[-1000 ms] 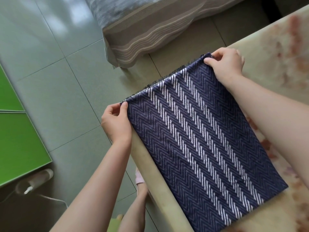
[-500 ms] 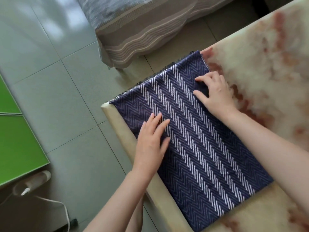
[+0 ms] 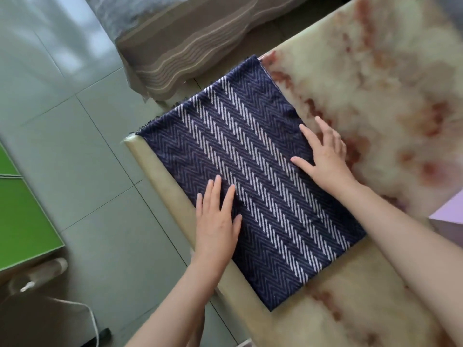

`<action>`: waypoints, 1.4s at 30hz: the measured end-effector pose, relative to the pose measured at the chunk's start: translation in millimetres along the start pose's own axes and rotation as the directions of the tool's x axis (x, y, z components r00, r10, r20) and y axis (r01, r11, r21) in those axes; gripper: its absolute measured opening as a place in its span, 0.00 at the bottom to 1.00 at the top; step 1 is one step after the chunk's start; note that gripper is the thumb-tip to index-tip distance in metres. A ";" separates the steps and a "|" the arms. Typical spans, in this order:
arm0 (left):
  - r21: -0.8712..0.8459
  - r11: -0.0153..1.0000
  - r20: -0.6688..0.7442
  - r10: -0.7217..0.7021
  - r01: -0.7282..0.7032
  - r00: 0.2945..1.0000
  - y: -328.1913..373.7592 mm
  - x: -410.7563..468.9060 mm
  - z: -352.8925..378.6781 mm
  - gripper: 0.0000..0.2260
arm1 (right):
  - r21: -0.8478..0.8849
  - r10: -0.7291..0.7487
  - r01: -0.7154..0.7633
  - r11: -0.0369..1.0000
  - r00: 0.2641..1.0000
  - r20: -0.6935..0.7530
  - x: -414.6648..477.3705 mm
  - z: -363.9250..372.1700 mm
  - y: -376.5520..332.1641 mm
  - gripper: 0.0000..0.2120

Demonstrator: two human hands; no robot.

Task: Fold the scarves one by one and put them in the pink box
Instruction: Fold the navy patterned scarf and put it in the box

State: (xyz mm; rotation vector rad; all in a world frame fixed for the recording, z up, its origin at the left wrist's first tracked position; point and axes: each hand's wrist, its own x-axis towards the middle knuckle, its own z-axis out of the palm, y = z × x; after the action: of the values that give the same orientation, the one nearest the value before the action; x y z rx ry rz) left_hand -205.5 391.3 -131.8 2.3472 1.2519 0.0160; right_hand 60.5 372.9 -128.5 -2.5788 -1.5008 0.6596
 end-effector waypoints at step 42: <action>-0.828 0.117 0.378 -0.605 0.548 0.701 164.2 -217.0 65.0 0.15 | 0.754 0.403 -0.260 0.604 0.915 -0.007 -226.3 0.6 149.2 0.23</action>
State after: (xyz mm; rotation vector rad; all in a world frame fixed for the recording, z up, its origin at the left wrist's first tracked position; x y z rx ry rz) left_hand -188.8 117.5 -76.4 0.7659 1.5455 0.4173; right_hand 84.7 104.6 -98.7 -2.1535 -0.4827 0.8260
